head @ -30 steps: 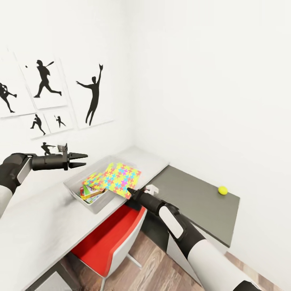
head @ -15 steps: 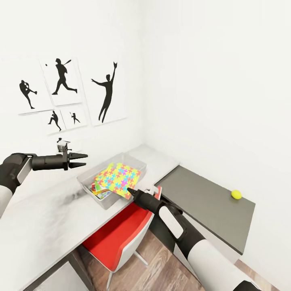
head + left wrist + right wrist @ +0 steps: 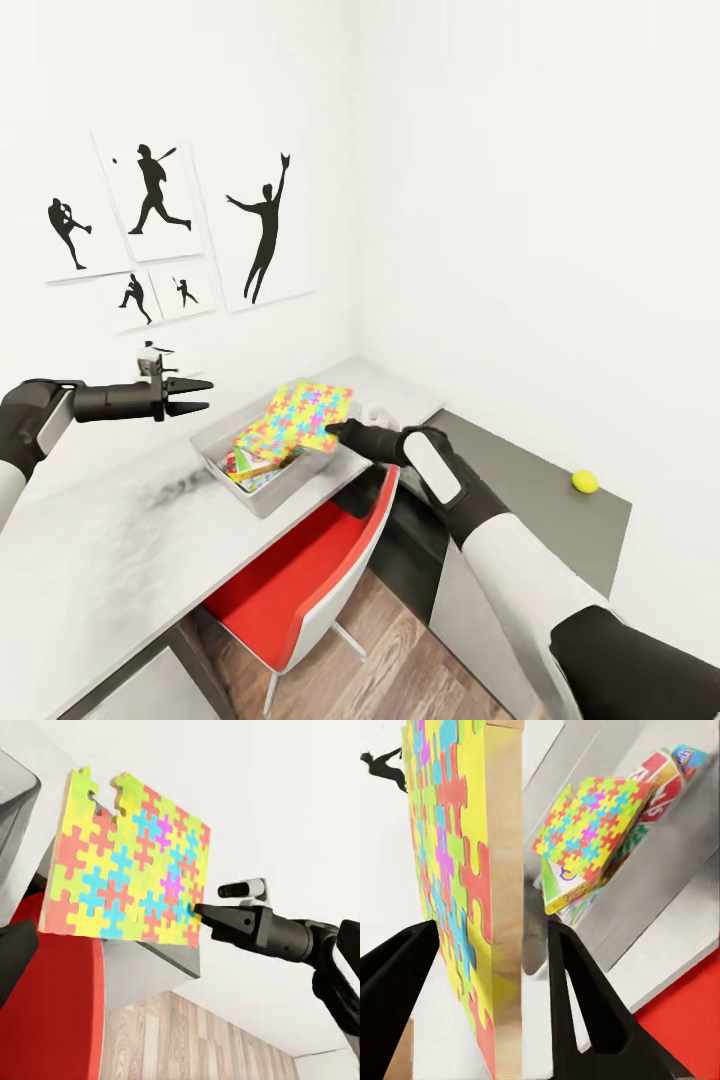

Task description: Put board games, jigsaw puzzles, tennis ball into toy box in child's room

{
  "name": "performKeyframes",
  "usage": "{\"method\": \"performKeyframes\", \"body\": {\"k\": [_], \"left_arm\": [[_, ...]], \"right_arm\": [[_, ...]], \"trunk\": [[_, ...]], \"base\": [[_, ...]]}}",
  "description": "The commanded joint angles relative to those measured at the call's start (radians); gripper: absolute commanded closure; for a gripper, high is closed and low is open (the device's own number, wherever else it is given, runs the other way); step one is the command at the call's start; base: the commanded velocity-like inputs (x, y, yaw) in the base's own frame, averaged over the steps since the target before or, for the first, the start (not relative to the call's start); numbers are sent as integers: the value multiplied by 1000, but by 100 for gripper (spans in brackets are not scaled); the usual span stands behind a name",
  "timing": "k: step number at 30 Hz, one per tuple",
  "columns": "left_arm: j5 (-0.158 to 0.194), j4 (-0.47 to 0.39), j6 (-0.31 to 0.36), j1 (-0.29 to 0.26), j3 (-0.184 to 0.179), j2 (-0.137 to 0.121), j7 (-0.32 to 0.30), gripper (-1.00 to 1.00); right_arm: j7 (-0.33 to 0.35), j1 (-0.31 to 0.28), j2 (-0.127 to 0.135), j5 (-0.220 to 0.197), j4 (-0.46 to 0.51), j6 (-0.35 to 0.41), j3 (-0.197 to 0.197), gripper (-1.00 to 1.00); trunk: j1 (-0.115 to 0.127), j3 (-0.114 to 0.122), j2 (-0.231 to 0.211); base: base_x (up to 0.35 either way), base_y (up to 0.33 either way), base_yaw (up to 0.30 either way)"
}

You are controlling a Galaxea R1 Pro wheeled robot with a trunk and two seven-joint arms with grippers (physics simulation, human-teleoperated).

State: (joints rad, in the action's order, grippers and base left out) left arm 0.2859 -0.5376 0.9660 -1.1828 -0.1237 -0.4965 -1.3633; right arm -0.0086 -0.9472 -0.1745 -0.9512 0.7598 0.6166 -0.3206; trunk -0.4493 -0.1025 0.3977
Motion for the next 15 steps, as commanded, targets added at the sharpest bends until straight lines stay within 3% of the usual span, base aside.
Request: {"method": "performKeyframes", "body": {"k": [1, 7, 11, 15], "left_arm": [[4, 0, 10, -1, -5, -2, -3, -100], [3, 3, 10, -2, -2, -8, -4, -100], [1, 5, 10, -2, 1, -10, -4, -100], [2, 7, 10, -2, 1, -10, -3, -100]], "right_arm": [[-15, -38, 0, 2, -13, 21, 7, 100], [-110, -184, 0, 0, -127, 69, 22, 100], [-173, -206, 0, 8, -142, 72, 17, 100], [-186, -206, 0, 5, -143, 73, 17, 100]], "trunk": [[-1, -3, 2], [-1, -3, 2], [-1, -3, 2], [-1, -3, 2]], "base": [[0, 0, 0], [0, 0, 0], [-37, 1, 0], [-17, 2, 73]]}}
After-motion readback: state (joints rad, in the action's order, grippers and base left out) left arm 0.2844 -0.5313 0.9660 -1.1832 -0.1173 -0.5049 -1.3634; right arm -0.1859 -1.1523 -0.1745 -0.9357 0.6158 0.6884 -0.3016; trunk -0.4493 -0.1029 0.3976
